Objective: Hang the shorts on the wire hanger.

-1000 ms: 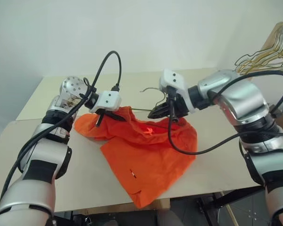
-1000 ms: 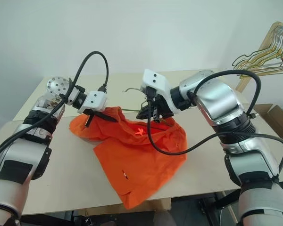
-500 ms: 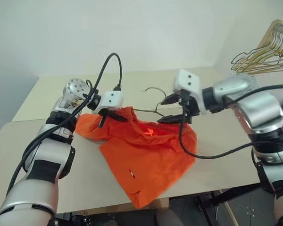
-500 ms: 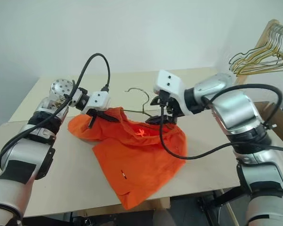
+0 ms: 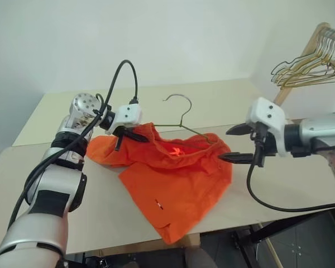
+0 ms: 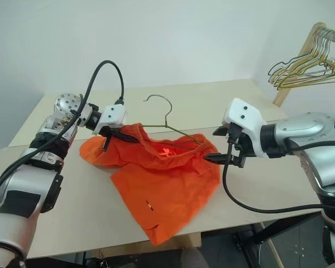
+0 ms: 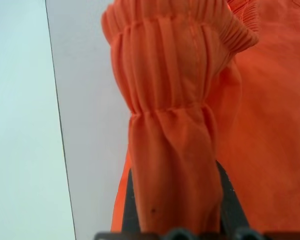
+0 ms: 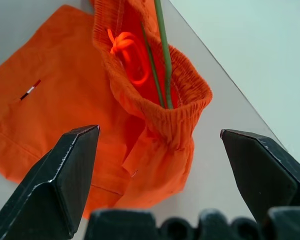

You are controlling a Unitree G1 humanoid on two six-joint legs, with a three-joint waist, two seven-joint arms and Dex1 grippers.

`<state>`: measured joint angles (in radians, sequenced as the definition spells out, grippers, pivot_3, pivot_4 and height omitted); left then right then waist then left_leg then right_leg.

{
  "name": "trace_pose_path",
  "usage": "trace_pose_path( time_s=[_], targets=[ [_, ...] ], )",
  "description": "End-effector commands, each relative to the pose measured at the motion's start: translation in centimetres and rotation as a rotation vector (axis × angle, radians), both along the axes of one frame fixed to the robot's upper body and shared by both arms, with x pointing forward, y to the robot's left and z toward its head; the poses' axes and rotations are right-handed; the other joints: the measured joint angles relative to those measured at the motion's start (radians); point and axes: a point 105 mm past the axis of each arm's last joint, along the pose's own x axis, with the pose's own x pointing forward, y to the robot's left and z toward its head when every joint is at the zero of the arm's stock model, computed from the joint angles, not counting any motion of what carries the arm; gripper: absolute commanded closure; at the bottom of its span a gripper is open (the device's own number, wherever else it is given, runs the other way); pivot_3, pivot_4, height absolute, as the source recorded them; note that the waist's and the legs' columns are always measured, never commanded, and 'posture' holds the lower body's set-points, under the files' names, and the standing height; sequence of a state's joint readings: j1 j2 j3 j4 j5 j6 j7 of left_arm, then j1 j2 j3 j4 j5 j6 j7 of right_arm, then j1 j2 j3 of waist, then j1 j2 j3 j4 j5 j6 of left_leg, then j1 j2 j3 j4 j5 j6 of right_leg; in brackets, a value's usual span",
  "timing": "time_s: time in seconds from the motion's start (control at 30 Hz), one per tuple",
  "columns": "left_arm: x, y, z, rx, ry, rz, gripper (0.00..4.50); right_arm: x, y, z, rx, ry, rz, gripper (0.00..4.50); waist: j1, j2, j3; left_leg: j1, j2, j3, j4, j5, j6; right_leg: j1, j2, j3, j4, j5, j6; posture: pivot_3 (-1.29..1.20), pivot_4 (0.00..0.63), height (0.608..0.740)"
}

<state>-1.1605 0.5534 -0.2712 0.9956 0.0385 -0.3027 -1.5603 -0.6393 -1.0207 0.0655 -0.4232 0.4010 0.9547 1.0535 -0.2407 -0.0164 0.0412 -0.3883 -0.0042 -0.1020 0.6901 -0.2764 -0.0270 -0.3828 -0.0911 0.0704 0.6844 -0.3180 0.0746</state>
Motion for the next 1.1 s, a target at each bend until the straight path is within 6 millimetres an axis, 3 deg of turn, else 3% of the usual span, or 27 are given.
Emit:
trace_pose_path(
  time_s=[0.03,0.33,0.4,0.83,1.0,1.1],
  targets=[
    [0.3,0.0,1.7,-0.035,-0.048,0.006,4.5,0.9,0.7,-0.8,-0.035,-0.031,-0.001,0.03,0.0,0.0,0.0,0.0,0.0,0.0,0.0,0.0,0.0,0.0,0.0,0.0,0.0,0.0,0.0,-0.17,0.0,0.74],
    [0.0,0.2,1.9,-0.038,-0.051,-0.005,4.5,3.5,2.7,-2.8,-0.072,-0.003,0.031,0.03,0.007,0.0,0.0,-0.001,-0.001,0.0,0.001,0.0,0.0,0.0,0.0,0.0,0.0,0.0,0.0,-0.15,0.0,0.74],
    [-0.1,0.3,1.8,-0.038,-0.051,-0.006,4.5,3.8,3.1,-2.7,-0.078,-0.003,0.053,0.3,0.008,0.0,0.0,-0.001,-0.001,-0.001,0.002,0.0,0.0,0.0,0.0,0.0,0.0,0.0,0.0,-0.13,0.0,0.74],
    [-0.3,0.4,1.7,-0.046,-0.053,-0.012,4.5,3.7,3.2,-3.2,-0.152,0.022,0.128,4.47,0.01,0.0,0.0,-0.001,-0.001,-0.001,0.002,0.0,0.0,0.0,0.0,-0.001,0.0,0.0,0.0,-0.14,0.0,0.74],
    [-0.6,0.2,1.8,-0.057,-0.042,-0.04,4.5,3.3,3.1,-3.1,-0.147,0.035,0.146,4.47,0.009,0.0,0.0,-0.001,-0.001,-0.001,0.002,0.0,0.0,0.0,0.0,-0.001,0.001,0.0,0.0,-0.15,0.0,0.74],
    [-0.9,-0.1,2.2,-0.104,-0.021,-0.056,3.78,2.9,3.0,-2.9,-0.127,0.052,0.156,4.5,0.009,0.0,0.0,-0.001,-0.001,-0.001,0.002,0.0,0.0,0.0,0.0,-0.001,0.001,0.0,0.0,-0.15,0.0,0.74]
  ],
)
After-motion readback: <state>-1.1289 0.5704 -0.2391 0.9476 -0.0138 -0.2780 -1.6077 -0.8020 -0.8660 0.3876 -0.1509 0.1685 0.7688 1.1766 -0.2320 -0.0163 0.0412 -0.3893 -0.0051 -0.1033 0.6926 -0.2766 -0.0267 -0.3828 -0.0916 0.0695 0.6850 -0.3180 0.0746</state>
